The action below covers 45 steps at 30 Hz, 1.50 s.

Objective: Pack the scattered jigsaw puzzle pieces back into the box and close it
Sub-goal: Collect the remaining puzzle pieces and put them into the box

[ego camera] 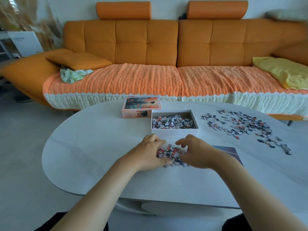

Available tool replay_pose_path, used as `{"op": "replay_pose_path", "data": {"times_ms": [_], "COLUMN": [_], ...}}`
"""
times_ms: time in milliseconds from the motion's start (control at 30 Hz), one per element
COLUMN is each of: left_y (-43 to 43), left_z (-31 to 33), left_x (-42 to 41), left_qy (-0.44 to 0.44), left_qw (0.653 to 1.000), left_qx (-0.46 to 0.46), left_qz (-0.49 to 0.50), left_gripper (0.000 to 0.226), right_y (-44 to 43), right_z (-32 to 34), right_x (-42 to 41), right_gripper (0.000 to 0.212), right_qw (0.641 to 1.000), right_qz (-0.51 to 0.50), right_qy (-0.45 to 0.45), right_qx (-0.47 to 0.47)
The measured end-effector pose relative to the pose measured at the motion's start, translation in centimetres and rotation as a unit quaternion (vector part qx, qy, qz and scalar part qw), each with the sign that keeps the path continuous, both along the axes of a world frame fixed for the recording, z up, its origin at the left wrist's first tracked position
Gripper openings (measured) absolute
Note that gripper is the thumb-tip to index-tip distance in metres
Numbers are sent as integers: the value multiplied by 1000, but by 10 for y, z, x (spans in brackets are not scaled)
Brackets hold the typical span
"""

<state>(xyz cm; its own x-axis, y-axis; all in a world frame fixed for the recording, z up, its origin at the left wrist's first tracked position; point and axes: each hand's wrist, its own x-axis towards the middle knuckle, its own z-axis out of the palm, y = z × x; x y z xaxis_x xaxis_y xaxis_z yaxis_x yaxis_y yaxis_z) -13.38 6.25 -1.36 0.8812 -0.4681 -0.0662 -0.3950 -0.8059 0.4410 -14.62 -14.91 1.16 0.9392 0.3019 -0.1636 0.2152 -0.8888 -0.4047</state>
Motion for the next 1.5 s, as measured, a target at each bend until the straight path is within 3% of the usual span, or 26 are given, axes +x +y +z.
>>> {"op": "replay_pose_path", "data": {"times_ms": [67,133,267,467,533,667,867,1033,1167,1300,1400,1500], "left_y": [4,5,1,-4,-5,-6,-5,-6,-9,-17,-25,-31], "left_z": [0,-2,-2,-1,0,3,5,19,30,37,34,25], "left_x": [1,1,2,5,6,8,16,27,43,59,71,80], "left_qy": [-3,-4,-29,-40,-38,-42,-14,-29,-57,-112,-136,-132], "left_qw": [999,999,999,996,994,993,991,984,970,953,954,974], "left_qx": [39,35,-22,-74,-90,-98,-116,-164,-218,-255,-242,-169], "left_qz": [-7,-9,9,30,38,42,63,67,89,120,116,73], "left_gripper": [81,71,47,19,15,15,15,19,18,22,24,25], "right_y": [-1,4,13,18,18,22,21,15,10,11,13,11], "right_z": [0,-1,-1,-2,-1,0,1,14,24,18,8,-4], "right_x": [0,1,4,10,11,14,19,30,40,60,74,82], "right_gripper": [79,86,44,23,26,40,15,10,8,6,14,22], "right_qw": [999,998,1000,999,999,1000,998,995,979,945,944,973], "right_qz": [2,13,24,5,1,8,-6,-43,-82,-110,-106,-82], "right_qy": [22,20,-1,-50,-41,-21,-56,-40,-104,-231,-268,-214], "right_qx": [-26,-65,-16,-6,0,-20,13,75,153,203,162,38]}}
